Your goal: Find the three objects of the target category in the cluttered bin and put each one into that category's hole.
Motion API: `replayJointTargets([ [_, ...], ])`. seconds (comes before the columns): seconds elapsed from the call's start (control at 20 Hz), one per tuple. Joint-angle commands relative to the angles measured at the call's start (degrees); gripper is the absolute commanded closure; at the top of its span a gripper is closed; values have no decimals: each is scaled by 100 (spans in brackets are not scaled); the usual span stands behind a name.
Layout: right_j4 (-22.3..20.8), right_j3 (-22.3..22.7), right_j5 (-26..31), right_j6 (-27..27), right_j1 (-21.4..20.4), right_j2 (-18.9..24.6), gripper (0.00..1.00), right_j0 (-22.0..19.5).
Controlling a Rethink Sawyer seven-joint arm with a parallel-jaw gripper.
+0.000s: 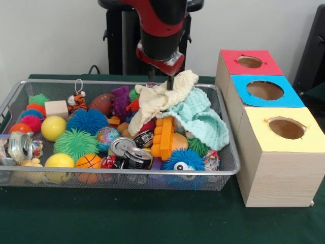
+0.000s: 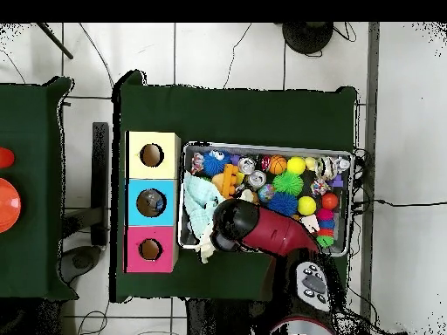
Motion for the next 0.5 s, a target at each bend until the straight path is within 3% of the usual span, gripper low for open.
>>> replayJointTargets([
  [0.05, -820, -519, -898, -102, 358, 80, 0, -412],
  [0.3, -972, -701, -532, -167, 272, 308, 0, -628],
  [0.5, -1041, -714, -563, -315, 286, 589, 0, -900],
])
